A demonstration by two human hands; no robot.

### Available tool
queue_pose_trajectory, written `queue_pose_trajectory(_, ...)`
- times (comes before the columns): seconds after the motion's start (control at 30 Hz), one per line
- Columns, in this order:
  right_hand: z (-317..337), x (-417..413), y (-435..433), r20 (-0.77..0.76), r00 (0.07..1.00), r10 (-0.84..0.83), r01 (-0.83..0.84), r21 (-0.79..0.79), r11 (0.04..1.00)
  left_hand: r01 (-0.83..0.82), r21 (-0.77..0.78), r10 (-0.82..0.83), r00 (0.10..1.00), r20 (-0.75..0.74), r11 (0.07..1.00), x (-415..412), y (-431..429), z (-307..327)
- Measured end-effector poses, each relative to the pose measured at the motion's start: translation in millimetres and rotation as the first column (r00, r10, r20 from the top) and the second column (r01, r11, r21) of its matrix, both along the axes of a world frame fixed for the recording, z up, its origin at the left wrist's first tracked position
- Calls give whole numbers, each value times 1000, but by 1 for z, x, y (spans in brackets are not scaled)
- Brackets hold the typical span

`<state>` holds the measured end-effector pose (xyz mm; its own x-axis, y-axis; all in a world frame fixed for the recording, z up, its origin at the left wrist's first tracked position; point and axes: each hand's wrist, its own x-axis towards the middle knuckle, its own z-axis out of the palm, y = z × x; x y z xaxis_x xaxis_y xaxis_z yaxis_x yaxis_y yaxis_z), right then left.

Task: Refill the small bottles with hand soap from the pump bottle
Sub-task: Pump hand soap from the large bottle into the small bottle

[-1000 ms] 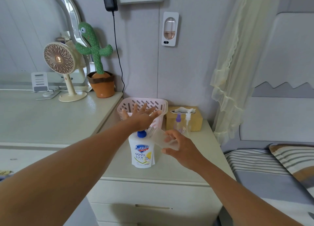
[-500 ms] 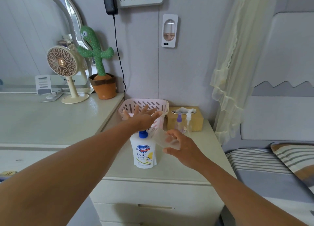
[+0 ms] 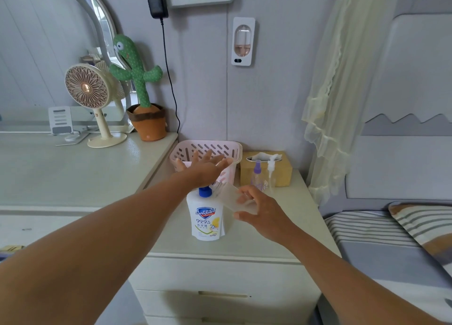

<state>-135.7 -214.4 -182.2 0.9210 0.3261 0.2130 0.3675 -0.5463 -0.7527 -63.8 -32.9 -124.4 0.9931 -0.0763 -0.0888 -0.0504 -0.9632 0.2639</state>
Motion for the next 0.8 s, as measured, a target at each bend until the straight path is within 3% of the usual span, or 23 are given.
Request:
queue_pose_trajectory(0.27,-8,-3,0,-22,1000,13,-13,6,1000,79,-44,-78,997,16,996,-6,-2,-11)
queue_pose_trajectory(0.53,3,-2,-1,0,1000,-3,3,-13,1000,-8,-50,9,1000,3,999,-1,-2,1)
queue_pose_trajectory(0.8,-5,-8,0,-20,1000,10,-10,-4,1000,83,-52,-83,997,-1,995,-29,-12,5)
